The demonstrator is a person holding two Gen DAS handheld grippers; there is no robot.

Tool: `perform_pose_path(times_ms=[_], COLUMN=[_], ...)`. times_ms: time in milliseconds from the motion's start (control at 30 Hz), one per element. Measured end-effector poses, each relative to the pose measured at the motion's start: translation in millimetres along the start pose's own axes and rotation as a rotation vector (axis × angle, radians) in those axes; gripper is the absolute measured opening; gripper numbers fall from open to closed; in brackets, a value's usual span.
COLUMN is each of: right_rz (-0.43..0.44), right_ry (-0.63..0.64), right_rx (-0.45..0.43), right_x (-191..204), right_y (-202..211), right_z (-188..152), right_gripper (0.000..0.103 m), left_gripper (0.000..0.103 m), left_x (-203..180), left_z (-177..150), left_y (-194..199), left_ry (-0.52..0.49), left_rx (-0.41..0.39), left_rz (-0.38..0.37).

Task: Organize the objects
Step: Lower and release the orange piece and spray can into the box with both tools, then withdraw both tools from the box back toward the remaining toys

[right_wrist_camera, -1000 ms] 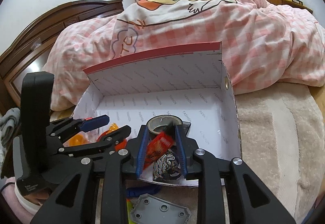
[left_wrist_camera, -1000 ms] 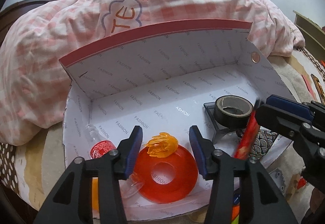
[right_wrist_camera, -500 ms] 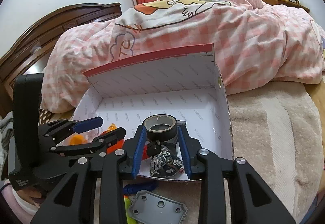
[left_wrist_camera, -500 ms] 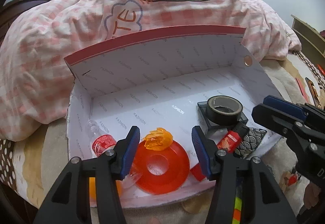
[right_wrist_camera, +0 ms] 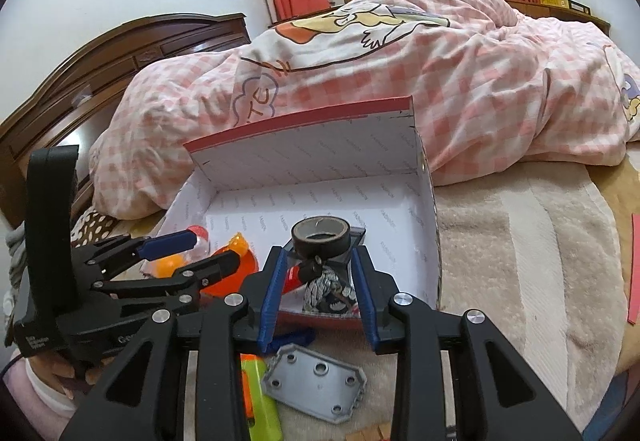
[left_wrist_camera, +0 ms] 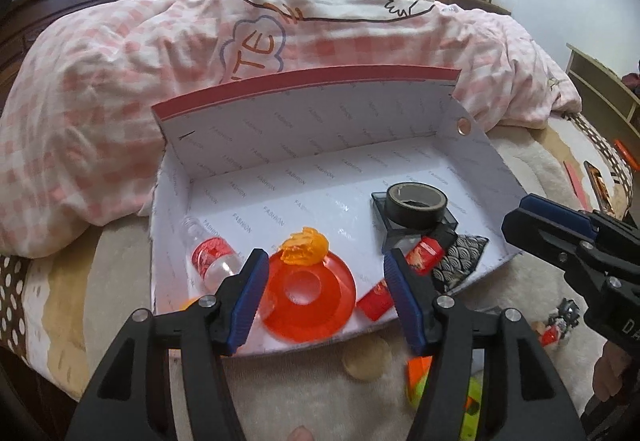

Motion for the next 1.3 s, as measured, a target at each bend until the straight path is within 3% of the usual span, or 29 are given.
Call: perform_pose_path(times_ms=[300,567,933,1300], right_rz=[0.007,-0.002,-0.050,-0.066], right_ry=[0.005,0.038,0.109,0.185], right_rx=[0.020,0.038,0.068,0.074], right_x=[1,-4,-19,-19], right_y=[21,46,65,73], right_z=[-17,-42,-72,-82], right_gripper=[0.036,0.047,0.055,0.055], left_gripper=[0.060,0.060,0.062,0.063], left_x=[-14,-32,-64,-75], left_z=[-16,-40,-63,-76], left_y=[30,55,48,24], left_ry=[-0.024,-0.043,-0.014,-0.048], left_rx=[-0.016,-0.022,0.070,0.140], left_rz=[-0.027,-0.075,-0.161,-0.098])
Point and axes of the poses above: each gripper's, at about its wrist camera, not at the fingertips, and y roughly against the way its jaws point, x to its left, z to its top, the point moved 2 cm from there along -y, roughly the way its jaws point, and after that the axes turned 10 degrees about -x, right-handed, at the moved point
